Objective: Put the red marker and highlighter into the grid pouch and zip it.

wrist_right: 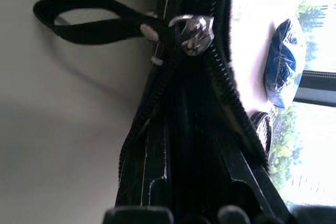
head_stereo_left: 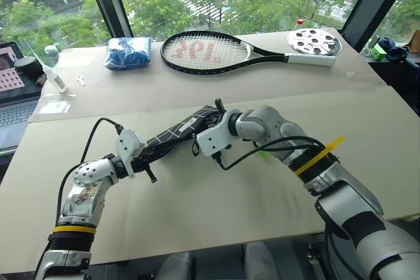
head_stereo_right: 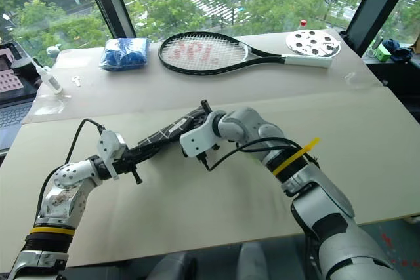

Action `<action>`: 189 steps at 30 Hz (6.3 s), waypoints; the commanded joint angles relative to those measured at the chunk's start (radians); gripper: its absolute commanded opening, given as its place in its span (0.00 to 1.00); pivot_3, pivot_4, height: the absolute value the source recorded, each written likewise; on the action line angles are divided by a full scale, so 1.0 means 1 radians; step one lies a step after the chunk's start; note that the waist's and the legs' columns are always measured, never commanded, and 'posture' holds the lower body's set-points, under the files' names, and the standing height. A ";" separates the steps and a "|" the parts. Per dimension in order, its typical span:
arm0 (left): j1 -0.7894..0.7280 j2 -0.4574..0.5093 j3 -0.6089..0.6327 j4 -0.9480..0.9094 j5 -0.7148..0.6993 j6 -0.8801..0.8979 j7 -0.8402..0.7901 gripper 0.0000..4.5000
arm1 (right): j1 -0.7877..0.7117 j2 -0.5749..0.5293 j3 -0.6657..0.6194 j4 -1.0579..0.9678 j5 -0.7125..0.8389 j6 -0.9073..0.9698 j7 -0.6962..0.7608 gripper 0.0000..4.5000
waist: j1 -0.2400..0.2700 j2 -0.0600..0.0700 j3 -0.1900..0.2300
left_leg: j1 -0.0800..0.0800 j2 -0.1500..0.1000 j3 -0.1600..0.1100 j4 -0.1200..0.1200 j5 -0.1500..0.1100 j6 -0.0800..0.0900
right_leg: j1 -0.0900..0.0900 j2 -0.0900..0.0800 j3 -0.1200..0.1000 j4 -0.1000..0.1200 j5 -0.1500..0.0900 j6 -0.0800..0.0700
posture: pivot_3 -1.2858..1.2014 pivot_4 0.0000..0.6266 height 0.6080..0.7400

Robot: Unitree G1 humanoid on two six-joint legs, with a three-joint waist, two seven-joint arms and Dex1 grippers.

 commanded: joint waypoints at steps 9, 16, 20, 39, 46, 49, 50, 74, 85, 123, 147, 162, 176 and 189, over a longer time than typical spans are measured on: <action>-0.009 0.000 0.015 -0.054 -0.019 0.002 0.007 0.00 | 0.044 0.047 -0.058 0.032 0.151 -0.075 0.048 0.37 | -0.023 0.000 0.000 | 0.001 0.001 0.000 -0.001 0.000 0.000 | 0.000 0.000 0.000 0.000 0.000 0.000 | 0.52 0.24 1.00; 0.002 0.004 0.021 -0.061 -0.020 0.006 0.009 0.00 | 0.038 -0.001 -0.266 -0.056 0.435 0.135 0.248 0.74 | -0.020 0.000 0.000 | 0.001 0.001 -0.001 -0.001 0.000 0.000 | 0.000 0.000 0.000 0.000 0.000 0.000 | 0.52 0.24 1.00; 0.012 0.003 0.023 -0.067 -0.021 0.006 0.014 0.00 | 0.088 -0.099 -0.429 -0.193 0.676 0.310 0.391 0.74 | -0.013 0.000 0.000 | 0.000 0.000 -0.001 -0.001 0.000 0.000 | 0.000 0.000 0.000 0.000 0.000 0.000 | 0.52 0.24 1.00; 0.026 0.005 0.029 -0.067 -0.024 0.006 0.010 0.00 | 0.456 -0.118 -0.560 -0.559 0.810 1.116 0.035 0.74 | 0.007 0.000 0.000 | 0.000 0.000 0.000 0.001 -0.001 0.001 | 0.000 0.000 0.000 0.000 0.001 -0.001 | 0.52 0.24 1.00; 0.028 0.003 0.028 -0.066 -0.024 0.003 0.008 0.00 | 0.486 -0.104 -0.526 -0.509 0.795 1.108 -0.018 0.74 | 0.007 0.000 0.000 | 0.000 0.000 0.001 0.001 -0.001 0.001 | 0.001 0.000 0.000 0.000 0.001 -0.001 | 0.52 0.24 1.00; 0.028 0.002 0.027 -0.067 -0.024 0.004 0.009 0.00 | 0.506 -0.087 -0.510 -0.499 0.805 1.118 -0.024 0.74 | 0.006 0.000 0.000 | 0.001 0.001 0.001 0.001 -0.001 0.001 | 0.001 0.000 0.000 0.000 0.001 -0.001 | 0.52 0.24 1.00; 0.028 0.002 0.027 -0.067 -0.023 0.003 0.010 0.00 | 0.516 -0.085 -0.503 -0.501 0.807 1.119 -0.022 0.74 | 0.006 0.000 0.000 | 0.001 0.001 0.001 0.001 -0.001 0.001 | 0.001 0.000 0.000 0.000 0.001 -0.001 | 0.52 0.24 1.00; 0.026 -0.001 0.025 -0.069 -0.026 0.011 0.013 0.00 | 0.446 -0.393 -0.481 -0.793 0.873 0.701 0.383 0.24 | 0.019 -0.002 -0.001 | 0.005 0.001 0.001 0.000 -0.002 0.002 | 0.006 0.000 -0.002 -0.003 0.001 0.000 | 0.52 0.24 1.00; 0.034 -0.016 0.014 -0.081 -0.023 0.011 0.019 0.00 | 0.312 -0.356 -0.348 -0.639 0.665 0.592 0.341 0.24 | 0.027 -0.002 -0.001 | 0.005 0.001 0.002 0.000 -0.002 0.002 | 0.007 0.000 -0.001 -0.006 0.002 0.001 | 0.52 0.24 1.00; 0.021 -0.032 0.014 -0.080 -0.028 0.022 0.023 0.00 | 0.050 -0.077 -0.295 -0.128 0.491 0.129 0.243 0.81 | 0.004 -0.002 -0.001 | 0.003 0.001 0.002 -0.001 -0.001 0.002 | 0.003 0.000 -0.001 -0.005 0.003 0.000 | 0.52 0.24 1.00; -0.002 -0.056 0.016 -0.087 -0.057 0.063 0.047 0.00 | 0.493 0.157 -0.359 -0.554 0.934 0.955 0.063 0.81 | 0.006 -0.002 -0.001 | 0.004 0.001 0.003 0.000 -0.002 0.002 | 0.003 0.000 0.000 -0.004 0.004 0.000 | 0.52 0.24 1.00; 0.019 -0.061 0.014 -0.104 -0.048 0.059 0.059 0.00 | 0.372 0.287 -0.317 -0.413 0.914 0.908 0.029 0.41 | 0.001 -0.002 -0.001 | 0.004 0.001 0.002 0.000 -0.002 0.002 | 0.001 0.000 -0.001 -0.001 0.004 0.000 | 0.52 0.24 1.00; 0.011 -0.063 0.013 -0.098 -0.048 0.057 0.060 0.00 | 0.396 0.063 -0.392 -0.463 0.923 0.919 0.133 0.01 | 0.006 -0.002 -0.001 | 0.004 0.001 0.002 0.000 -0.002 0.002 | 0.001 0.000 -0.001 -0.002 0.004 0.000 | 0.52 0.24 1.00; 0.013 -0.061 0.006 -0.086 -0.046 0.048 0.052 0.00 | 0.378 -0.171 -0.535 -0.274 0.898 0.746 0.165 0.01 | 0.002 -0.002 -0.001 | 0.003 0.001 0.006 0.000 -0.002 0.003 | 0.002 0.000 -0.001 -0.005 0.004 0.000 | 0.52 0.24 1.00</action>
